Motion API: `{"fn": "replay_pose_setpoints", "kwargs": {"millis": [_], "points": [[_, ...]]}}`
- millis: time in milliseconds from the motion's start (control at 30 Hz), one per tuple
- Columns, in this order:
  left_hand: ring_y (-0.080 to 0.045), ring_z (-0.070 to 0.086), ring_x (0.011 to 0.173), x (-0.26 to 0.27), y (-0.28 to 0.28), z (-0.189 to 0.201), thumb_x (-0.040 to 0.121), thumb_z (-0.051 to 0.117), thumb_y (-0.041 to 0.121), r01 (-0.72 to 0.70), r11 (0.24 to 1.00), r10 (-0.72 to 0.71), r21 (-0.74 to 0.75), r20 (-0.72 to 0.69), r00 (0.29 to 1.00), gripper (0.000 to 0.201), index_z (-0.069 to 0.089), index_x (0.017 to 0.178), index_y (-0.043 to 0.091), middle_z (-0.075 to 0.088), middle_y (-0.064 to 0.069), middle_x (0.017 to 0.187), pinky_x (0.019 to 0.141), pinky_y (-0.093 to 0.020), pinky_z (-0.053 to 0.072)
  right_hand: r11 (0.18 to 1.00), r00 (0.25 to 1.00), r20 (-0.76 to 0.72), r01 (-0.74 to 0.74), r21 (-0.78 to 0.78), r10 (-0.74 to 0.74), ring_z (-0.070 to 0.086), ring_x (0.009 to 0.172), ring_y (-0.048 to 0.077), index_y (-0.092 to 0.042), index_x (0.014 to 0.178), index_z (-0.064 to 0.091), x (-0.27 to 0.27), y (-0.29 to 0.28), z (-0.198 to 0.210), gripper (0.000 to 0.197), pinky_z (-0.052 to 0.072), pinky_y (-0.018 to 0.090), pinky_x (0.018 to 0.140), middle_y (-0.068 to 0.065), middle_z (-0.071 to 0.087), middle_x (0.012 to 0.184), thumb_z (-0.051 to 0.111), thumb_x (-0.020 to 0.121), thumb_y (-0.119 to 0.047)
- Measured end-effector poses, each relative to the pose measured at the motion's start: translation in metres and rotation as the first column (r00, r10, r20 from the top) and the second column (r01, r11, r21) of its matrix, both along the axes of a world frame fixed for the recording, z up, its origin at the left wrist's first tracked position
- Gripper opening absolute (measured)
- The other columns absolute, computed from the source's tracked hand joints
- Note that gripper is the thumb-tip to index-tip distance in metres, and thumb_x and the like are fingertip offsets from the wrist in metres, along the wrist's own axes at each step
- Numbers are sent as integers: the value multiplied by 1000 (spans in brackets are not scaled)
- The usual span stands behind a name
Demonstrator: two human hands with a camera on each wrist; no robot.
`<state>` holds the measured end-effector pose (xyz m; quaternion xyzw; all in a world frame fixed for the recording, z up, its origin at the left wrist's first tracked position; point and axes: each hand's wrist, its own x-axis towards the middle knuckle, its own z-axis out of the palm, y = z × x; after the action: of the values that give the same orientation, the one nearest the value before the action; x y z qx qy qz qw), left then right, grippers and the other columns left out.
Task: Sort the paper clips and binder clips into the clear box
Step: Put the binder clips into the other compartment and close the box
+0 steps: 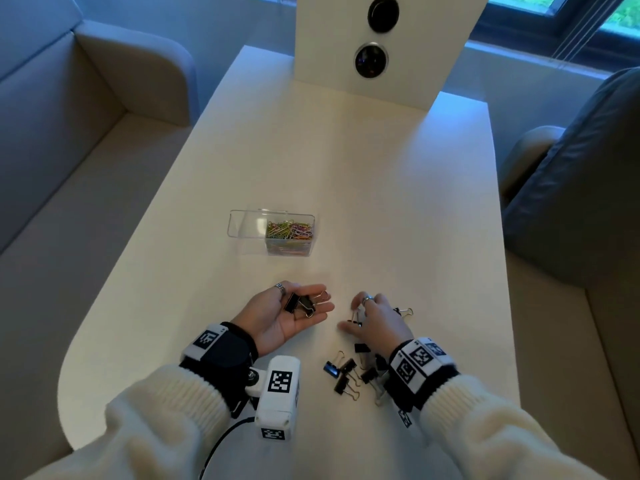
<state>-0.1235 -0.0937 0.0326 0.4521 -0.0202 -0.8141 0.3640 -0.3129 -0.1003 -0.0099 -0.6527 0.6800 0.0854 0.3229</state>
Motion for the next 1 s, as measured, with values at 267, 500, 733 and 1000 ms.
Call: {"fn": "replay_pose_setpoints", "kwargs": {"millis": [267,500,733,1000], "points": [[-27,71,74,26,-15,12,97,32,18,34,999,-33,-10,36,999,39,64,95,-5,71,-19,86,73,-35,56,998,997,64,55,-34,-53,50,82,16,-18,95,49,17,-1,3,12,47,27,79,2,46,100,56,85,-22],[-27,70,70,44,-23,10,97,33,19,58,998,-59,5,63,996,37,61,98,-5,67,-22,92,69,-36,57,860,811,578,231,-454,88,54,70,4,-15,89,58,65,0,63,19,41,7,62,0,57,86,71,75,-14],[-31,68,74,42,-29,10,96,32,17,105,994,-104,25,-34,994,41,65,91,-8,67,-23,88,65,-37,59,786,828,553,281,-550,91,54,85,-1,-24,95,63,74,0,80,17,39,6,72,-9,59,95,66,81,-32],[-30,70,66,36,-41,7,96,32,13,119,993,-118,22,-41,992,37,63,92,-7,70,-21,79,59,-36,59,988,988,-37,152,-39,-153,52,101,20,-21,120,49,-49,-14,18,39,44,28,93,5,36,123,63,83,-21]]}}
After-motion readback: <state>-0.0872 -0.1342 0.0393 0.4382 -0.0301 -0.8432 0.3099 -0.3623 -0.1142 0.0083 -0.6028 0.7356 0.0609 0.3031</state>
